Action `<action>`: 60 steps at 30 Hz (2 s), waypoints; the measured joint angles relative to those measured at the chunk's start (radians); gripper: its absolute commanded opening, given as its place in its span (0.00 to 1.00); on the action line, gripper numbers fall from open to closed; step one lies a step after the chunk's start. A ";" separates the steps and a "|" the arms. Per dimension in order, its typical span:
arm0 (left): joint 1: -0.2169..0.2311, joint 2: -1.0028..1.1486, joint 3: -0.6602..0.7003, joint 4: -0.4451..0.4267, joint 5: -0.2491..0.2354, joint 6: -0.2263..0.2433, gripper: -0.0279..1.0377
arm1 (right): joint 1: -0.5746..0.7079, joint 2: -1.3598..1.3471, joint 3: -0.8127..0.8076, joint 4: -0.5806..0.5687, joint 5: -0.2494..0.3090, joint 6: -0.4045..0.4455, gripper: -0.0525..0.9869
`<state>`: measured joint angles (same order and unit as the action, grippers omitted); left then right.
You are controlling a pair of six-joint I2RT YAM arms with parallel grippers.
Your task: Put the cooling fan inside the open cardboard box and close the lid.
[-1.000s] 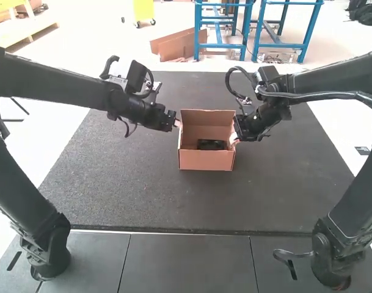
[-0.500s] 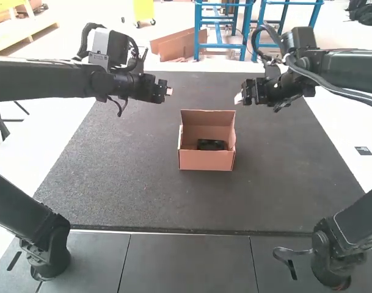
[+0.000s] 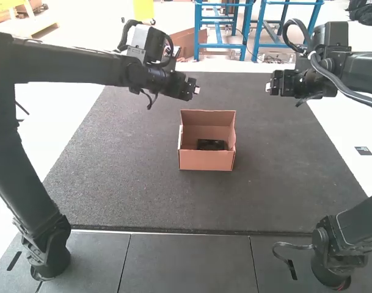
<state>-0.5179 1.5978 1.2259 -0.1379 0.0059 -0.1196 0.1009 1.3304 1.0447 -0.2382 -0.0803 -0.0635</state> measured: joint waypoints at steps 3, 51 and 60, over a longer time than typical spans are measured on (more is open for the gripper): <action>0.000 0.041 0.015 -0.019 -0.003 0.000 0.94 | -0.008 0.000 0.000 -0.026 -0.019 0.001 0.93; 0.145 -0.271 -0.023 -0.069 0.013 0.040 0.94 | -0.008 -0.003 0.087 -0.163 -0.161 0.042 0.93; 0.161 -0.571 -0.367 0.390 -0.033 0.041 0.94 | 0.021 -0.185 -0.031 0.068 -0.177 -0.039 0.93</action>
<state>-0.3573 1.0264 0.8589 0.2520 -0.0273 -0.0784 0.1223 1.1458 1.0138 -0.1707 -0.2569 -0.1020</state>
